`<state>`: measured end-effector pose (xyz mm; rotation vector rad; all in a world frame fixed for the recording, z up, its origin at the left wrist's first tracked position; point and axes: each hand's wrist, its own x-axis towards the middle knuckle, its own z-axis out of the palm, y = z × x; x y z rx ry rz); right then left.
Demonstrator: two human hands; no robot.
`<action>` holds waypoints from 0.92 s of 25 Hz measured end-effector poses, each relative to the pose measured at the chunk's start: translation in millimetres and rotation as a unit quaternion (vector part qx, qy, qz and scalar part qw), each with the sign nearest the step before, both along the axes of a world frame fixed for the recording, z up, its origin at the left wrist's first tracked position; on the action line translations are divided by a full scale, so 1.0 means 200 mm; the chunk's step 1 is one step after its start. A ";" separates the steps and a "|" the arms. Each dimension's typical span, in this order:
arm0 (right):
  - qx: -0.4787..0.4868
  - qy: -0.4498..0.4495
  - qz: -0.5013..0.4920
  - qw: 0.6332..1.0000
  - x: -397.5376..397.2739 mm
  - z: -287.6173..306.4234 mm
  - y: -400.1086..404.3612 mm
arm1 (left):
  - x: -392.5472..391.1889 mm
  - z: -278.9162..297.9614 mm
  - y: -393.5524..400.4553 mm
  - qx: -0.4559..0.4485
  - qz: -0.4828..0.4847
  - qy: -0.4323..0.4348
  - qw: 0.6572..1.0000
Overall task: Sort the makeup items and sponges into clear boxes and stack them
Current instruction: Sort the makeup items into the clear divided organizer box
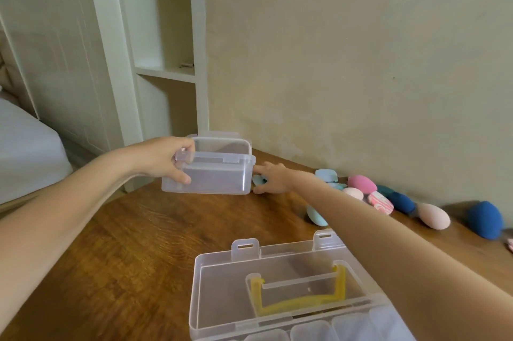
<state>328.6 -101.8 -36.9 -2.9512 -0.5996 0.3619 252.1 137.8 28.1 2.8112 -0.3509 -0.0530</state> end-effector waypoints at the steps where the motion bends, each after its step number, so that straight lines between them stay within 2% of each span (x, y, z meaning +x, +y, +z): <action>1: -0.001 0.003 0.011 1.000 -0.01 0.02 -0.03 | 0.00 0.01 0.00 0.005 0.003 -0.004 1.000; 4: -0.048 0.039 0.016 0.998 -0.09 0.10 -0.13 | -0.03 0.01 0.01 0.006 0.020 -0.022 1.000; 7: -0.069 0.073 0.000 0.995 -0.20 0.12 -0.24 | -0.06 -0.04 -0.02 -0.031 0.008 -0.026 0.999; 11: -0.092 0.068 -0.022 0.993 -0.35 0.12 -0.37 | -0.08 -0.11 -0.21 -0.065 -0.056 -0.041 0.995; 16: -0.187 0.048 -0.104 0.976 -0.46 0.12 -0.59 | -0.11 -0.18 -0.54 -0.060 -0.102 -0.096 0.988; 18: -0.163 0.042 -0.159 0.973 -0.53 0.14 -0.65 | -0.13 -0.21 -0.65 -0.049 -0.105 -0.127 0.985; 20: -0.090 0.032 -0.202 0.975 -0.61 0.17 -0.70 | -0.15 -0.20 -0.71 -0.047 -0.111 -0.136 0.983; 23: -0.043 -0.060 -0.243 0.967 -0.67 0.19 -0.78 | -0.18 -0.15 -0.70 -0.031 -0.109 -0.122 0.986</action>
